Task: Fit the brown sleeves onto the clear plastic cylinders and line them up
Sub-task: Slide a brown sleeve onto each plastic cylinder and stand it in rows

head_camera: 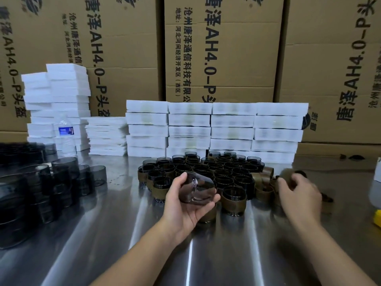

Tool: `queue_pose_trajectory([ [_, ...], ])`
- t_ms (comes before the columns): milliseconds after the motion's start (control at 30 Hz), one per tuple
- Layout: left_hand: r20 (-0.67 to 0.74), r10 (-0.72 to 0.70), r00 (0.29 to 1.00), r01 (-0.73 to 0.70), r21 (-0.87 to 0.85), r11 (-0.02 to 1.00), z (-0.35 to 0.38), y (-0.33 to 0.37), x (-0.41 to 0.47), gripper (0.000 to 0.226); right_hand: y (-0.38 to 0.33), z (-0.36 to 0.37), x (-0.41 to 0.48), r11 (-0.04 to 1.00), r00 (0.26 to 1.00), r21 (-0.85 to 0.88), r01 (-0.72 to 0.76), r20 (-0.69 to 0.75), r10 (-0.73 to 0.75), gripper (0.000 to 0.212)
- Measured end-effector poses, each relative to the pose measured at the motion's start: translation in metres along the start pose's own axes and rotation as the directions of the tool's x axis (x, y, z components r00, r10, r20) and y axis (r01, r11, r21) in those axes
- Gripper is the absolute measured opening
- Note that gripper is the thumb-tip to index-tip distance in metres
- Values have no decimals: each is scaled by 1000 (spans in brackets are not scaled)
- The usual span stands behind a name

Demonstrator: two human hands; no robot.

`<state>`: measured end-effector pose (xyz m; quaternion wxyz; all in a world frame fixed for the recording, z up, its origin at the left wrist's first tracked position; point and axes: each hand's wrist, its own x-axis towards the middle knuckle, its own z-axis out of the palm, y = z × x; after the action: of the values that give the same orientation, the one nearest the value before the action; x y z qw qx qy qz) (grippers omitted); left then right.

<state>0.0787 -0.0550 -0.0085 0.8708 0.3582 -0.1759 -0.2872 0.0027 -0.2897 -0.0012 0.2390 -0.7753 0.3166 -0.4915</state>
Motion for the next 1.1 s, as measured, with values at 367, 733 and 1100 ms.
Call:
queue_pose_trajectory([
  [367, 73, -33, 997, 21, 162, 987, -10, -4, 6, 55, -50, 21, -58, 726, 748, 203, 657, -58, -661, 10],
  [733, 4, 164, 987, -156, 319, 935, -20, -10, 16, 68, -49, 23, -62, 872, 887, 290, 394, 129, -444, 34],
  [1100, -19, 204, 979, -188, 308, 933, -17, -10, 18, 81, -58, 19, -69, 693, 742, 289, 661, -112, -661, 32],
])
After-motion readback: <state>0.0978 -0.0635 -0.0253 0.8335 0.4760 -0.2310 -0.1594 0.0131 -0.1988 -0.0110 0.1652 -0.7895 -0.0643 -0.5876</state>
